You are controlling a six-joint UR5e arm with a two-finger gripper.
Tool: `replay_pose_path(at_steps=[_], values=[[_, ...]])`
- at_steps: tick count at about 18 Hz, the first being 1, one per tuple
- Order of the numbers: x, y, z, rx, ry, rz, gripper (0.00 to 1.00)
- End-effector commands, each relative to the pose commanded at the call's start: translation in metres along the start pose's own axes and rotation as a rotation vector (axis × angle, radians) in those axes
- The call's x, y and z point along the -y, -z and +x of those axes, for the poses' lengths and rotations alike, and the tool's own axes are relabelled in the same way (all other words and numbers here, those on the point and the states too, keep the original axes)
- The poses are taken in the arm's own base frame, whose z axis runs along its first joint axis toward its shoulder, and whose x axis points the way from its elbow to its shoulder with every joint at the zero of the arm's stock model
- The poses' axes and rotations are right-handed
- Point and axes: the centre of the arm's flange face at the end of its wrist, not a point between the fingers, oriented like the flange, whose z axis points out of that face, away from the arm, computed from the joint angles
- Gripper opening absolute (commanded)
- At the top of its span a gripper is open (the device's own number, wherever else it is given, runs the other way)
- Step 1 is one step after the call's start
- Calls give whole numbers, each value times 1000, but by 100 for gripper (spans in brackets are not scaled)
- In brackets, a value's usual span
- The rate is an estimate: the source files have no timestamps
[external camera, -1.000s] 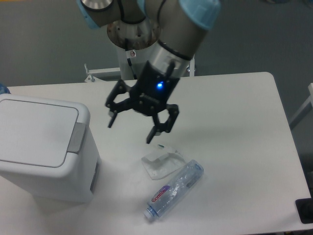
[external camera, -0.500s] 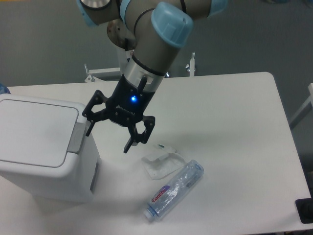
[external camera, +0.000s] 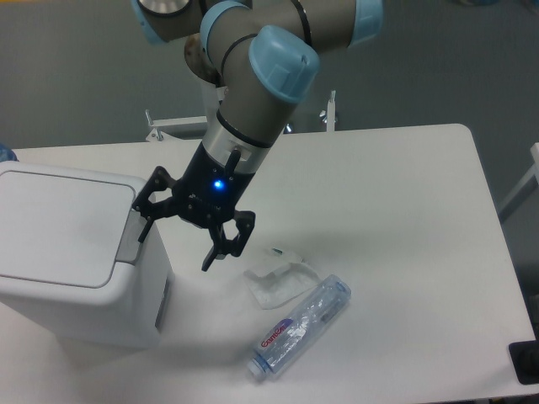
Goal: Open the trash can
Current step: 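Push the gripper against the lid edge to flip the lid open, then withdraw the gripper from the opened trash can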
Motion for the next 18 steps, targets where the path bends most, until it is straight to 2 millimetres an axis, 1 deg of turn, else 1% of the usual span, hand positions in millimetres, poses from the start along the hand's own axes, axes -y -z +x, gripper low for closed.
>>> replay_pose_path(at_steps=[2,6,9,11,12,13,16,17,18], values=[[0,-4,6,5,-8,-10,100],[2,-2,6,7,8,-6,100],[8,7,9,16,2,15,100],[15,17,11,27,-9,34,100],[17,25,4,39,-9,45,100],[19,40,-10,60,4,66,100],[16,88,-62,134,54,124,100],[12,97,-78,157,60,129,100],[2,107,-99,198,68,119,100]])
